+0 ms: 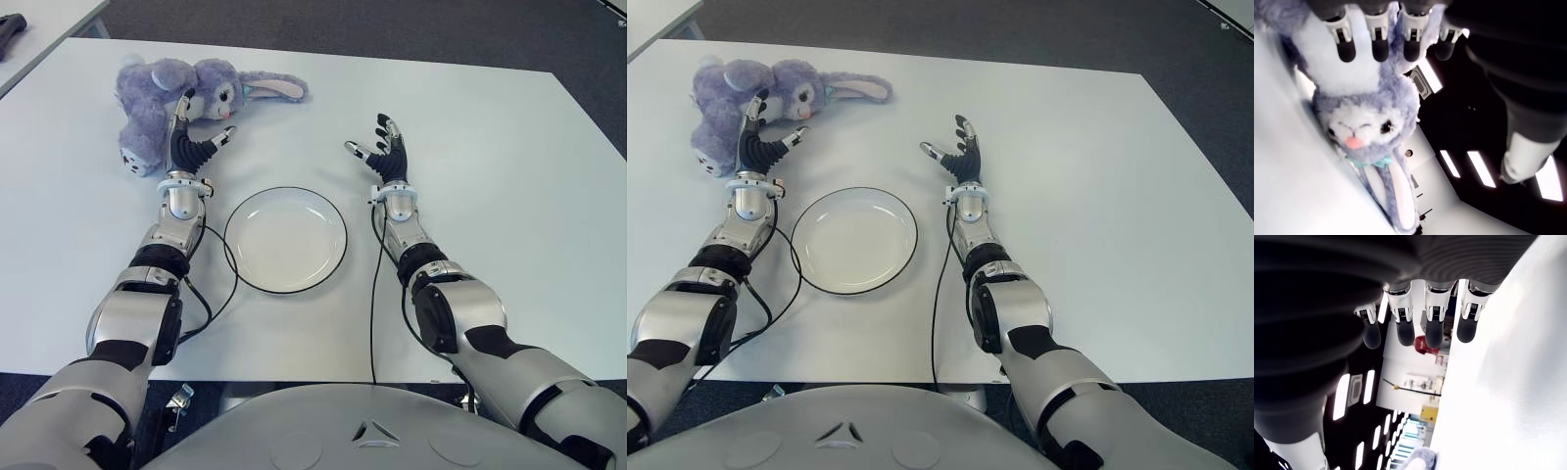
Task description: Put the doll into the plate.
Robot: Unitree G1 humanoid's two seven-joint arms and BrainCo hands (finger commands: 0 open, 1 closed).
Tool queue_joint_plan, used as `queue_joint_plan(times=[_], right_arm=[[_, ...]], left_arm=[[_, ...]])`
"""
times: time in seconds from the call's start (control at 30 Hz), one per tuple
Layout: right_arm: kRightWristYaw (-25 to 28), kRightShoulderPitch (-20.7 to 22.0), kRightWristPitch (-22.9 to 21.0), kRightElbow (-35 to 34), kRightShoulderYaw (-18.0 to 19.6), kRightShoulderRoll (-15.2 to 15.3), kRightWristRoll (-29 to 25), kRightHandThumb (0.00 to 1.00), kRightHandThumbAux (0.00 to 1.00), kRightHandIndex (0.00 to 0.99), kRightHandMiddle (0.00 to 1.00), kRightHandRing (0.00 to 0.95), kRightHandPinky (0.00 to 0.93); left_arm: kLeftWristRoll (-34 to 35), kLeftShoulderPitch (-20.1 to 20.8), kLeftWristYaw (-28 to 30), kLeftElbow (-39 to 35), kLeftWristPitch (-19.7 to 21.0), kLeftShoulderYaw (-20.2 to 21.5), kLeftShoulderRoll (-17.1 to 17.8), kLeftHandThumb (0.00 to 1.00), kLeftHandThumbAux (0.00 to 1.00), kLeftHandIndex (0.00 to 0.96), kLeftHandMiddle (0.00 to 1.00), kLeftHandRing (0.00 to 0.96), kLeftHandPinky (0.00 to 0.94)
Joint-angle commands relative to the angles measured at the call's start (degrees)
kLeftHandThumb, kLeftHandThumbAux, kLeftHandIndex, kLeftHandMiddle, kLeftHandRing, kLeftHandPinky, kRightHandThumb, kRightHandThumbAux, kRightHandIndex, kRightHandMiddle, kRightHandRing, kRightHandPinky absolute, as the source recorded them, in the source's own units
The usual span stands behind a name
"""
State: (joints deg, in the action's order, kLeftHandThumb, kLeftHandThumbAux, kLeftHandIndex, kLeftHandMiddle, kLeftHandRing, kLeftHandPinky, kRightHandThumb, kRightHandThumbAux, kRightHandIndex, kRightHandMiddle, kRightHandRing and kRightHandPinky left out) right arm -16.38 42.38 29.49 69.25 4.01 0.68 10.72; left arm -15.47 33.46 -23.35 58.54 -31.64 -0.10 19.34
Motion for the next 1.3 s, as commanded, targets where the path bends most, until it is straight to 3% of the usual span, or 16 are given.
queue_joint_plan(times=[0.03,0.5,0.93,1.3], right_arm=[[0.88,-12.24,-6.08,8.07,0.28,-1.75,-0.33,0.044,0.765,0.109,0.104,0.095,0.101],[1.39,-12.08,-6.20,8.12,0.57,-1.85,-0.66,0.029,0.753,0.102,0.093,0.083,0.097],[1.22,-12.03,-6.20,8.15,0.58,-2.07,-0.58,0.030,0.761,0.102,0.096,0.090,0.104],[1.13,-12.02,-6.37,8.18,0.60,-2.20,-0.49,0.030,0.770,0.104,0.094,0.085,0.098]], left_arm=[[-6.97,0.66,-5.58,-0.22,3.66,-3.76,2.70,0.115,0.569,0.000,0.026,0.016,0.000],[-16.21,6.81,-9.00,-0.51,13.06,-9.32,7.53,0.231,0.455,0.000,0.032,0.039,0.000],[-19.69,8.59,-11.83,0.82,15.38,-13.19,9.29,0.267,0.365,0.000,0.005,0.022,0.000],[-23.63,10.34,-15.08,1.53,17.07,-17.14,9.89,0.276,0.358,0.000,0.000,0.000,0.000]])
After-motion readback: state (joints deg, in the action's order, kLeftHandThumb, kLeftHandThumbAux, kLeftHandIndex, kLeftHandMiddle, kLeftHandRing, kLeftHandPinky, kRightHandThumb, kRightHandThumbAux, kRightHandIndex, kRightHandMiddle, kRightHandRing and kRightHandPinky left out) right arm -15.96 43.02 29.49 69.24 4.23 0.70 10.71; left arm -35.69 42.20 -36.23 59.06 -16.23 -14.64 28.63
